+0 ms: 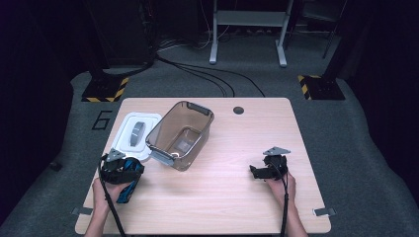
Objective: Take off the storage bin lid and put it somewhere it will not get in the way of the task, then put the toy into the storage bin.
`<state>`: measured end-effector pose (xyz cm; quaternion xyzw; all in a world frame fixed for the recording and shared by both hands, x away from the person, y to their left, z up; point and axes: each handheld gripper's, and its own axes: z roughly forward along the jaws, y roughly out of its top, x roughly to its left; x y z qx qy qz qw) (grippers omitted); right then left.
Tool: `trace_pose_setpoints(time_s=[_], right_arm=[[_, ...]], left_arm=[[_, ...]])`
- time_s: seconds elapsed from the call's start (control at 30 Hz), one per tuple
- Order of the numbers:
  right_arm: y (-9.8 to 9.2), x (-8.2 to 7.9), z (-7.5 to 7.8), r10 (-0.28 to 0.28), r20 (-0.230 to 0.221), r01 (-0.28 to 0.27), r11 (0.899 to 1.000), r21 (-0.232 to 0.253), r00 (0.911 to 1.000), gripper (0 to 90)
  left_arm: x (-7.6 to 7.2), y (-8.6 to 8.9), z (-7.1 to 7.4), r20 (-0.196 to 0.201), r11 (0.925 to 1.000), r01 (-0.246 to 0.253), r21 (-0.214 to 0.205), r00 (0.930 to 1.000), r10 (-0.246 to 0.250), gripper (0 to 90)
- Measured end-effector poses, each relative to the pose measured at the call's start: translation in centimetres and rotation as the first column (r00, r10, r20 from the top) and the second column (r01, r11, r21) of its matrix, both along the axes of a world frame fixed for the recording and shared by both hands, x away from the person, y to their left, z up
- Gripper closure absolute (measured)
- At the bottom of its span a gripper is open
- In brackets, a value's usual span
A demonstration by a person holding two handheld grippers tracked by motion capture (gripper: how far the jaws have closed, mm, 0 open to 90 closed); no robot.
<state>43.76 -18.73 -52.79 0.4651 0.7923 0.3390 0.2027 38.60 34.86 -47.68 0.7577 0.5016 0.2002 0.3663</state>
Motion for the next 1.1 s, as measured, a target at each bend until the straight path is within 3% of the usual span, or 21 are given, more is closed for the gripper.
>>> trace_pose_setpoints(time_s=[0.33, 0.5, 0.63, 1.1], right_arm=[[0.0, 0.0, 0.0, 0.001, 0.0, -0.001, 1.0, 0.002, 1.0, 6.3], [0.0, 0.0, 0.0, 0.0, -0.002, 0.0, 1.0, 0.003, 1.0, 6.3], [0.0, 0.0, 0.0, 0.001, 0.0, -0.001, 1.0, 0.002, 1.0, 6.3], [0.0, 0.0, 0.0, 0.0, -0.002, 0.0, 1.0, 0.003, 1.0, 6.3]], left_arm=[[-1.4, 0.4, 2.3, 0.082, 0.9995, 0.003, -0.033, 0.9966, 0.0, 25.0], [-2.1, 0.3, 3.8, 0.145, 0.9986, 0.002, -0.052, 0.9894, 0.005, 25.0], [-2.3, 0.2, 5.3, 0.17, 0.9986, 0.009, -0.053, 0.9854, 0.0, 25.0], [-0.9, 0.4, 8.0, 0.194, 0.9994, -0.017, -0.032, 0.9807, 0.023, 25.0]])
